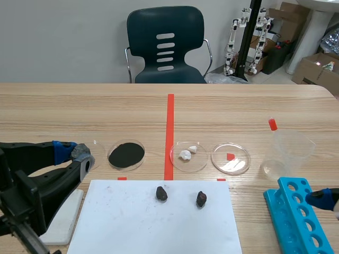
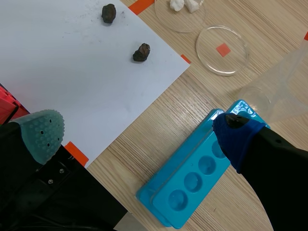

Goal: Pick up the left mineral with the left hand

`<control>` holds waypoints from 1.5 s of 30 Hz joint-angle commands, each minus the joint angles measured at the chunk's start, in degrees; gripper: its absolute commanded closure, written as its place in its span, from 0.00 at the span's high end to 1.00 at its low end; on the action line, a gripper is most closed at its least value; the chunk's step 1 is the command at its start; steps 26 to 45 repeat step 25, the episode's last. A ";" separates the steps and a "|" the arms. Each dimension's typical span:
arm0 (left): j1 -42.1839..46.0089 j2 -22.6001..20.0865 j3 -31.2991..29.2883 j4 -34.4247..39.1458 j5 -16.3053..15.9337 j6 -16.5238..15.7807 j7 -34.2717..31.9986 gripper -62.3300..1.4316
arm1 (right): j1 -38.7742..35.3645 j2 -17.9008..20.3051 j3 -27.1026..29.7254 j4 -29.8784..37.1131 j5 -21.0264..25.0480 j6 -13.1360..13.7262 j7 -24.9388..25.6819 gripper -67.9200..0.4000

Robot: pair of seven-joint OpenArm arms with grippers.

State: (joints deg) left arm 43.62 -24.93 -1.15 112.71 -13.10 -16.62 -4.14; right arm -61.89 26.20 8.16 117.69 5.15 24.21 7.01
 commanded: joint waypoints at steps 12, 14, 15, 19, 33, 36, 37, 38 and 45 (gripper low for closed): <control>-0.15 0.26 0.37 0.72 -0.76 -0.02 -0.79 0.20 | -0.02 0.28 0.44 1.07 0.42 -0.22 0.61 0.97; 0.04 0.28 0.37 0.72 -0.76 0.44 -0.81 0.20 | -0.02 0.28 0.44 1.07 0.42 -0.22 0.61 0.97; 0.07 0.28 0.37 0.72 -0.76 0.50 -0.81 0.20 | -0.02 0.28 0.44 1.07 0.42 -0.22 0.61 0.97; 0.24 0.28 0.37 0.72 -0.76 0.59 -0.81 0.20 | -0.02 0.28 0.44 1.07 0.42 -0.22 0.61 0.97; 0.24 0.28 0.37 0.72 -0.76 0.59 -0.81 0.20 | -0.02 0.28 0.44 1.07 0.42 -0.22 0.61 0.97; 0.24 0.28 0.37 0.72 -0.76 0.59 -0.81 0.20 | -0.02 0.28 0.44 1.07 0.42 -0.22 0.61 0.97; 0.24 0.28 0.37 0.72 -0.76 0.59 -0.81 0.20 | -0.02 0.28 0.44 1.07 0.42 -0.22 0.61 0.97; 0.24 0.28 0.37 0.72 -0.76 0.59 -0.81 0.20 | -0.02 0.28 0.44 1.07 0.42 -0.22 0.61 0.97; 0.24 0.28 0.37 0.72 -0.76 0.59 -0.81 0.20 | -0.02 0.28 0.44 1.07 0.42 -0.22 0.61 0.97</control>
